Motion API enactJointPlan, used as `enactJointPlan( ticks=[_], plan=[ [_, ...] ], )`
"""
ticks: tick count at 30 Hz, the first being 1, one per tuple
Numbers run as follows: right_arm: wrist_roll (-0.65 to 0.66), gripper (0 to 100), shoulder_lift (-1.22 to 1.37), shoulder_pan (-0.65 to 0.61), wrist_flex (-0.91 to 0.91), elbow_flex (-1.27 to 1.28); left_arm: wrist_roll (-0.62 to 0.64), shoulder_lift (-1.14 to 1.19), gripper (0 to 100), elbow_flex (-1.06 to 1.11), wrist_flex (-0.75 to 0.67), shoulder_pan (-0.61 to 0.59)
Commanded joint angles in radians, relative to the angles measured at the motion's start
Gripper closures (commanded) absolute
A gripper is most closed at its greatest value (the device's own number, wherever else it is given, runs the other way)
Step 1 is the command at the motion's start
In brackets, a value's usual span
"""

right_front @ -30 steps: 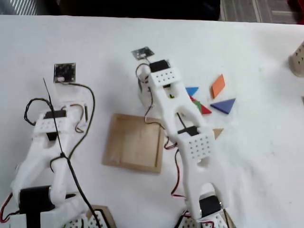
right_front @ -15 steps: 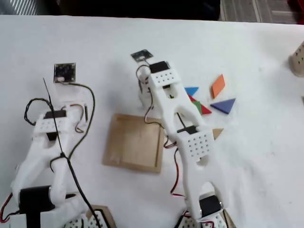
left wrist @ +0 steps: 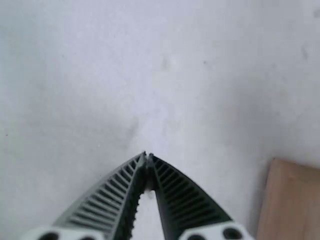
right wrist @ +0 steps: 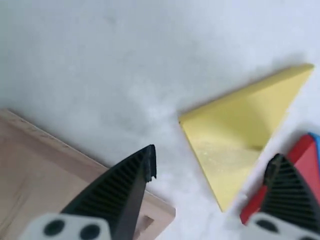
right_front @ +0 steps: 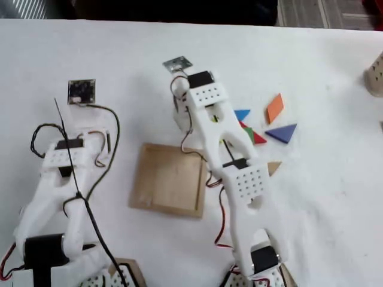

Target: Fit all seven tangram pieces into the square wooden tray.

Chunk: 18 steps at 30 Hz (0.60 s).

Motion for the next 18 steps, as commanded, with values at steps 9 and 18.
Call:
enactJointPlan(
  ticks=[9,18],
  plan=[
    [0.008,66.5,-0.015,-0.025,0.013,-0.037,-0.011,-0.050,98,-0.034,-0.026,-0.010],
    [0.012,66.5,0.090,-0.025,0.001,-0.044,-0.011,-0.050,98,-0.034,-0.026,-0.010]
  ],
)
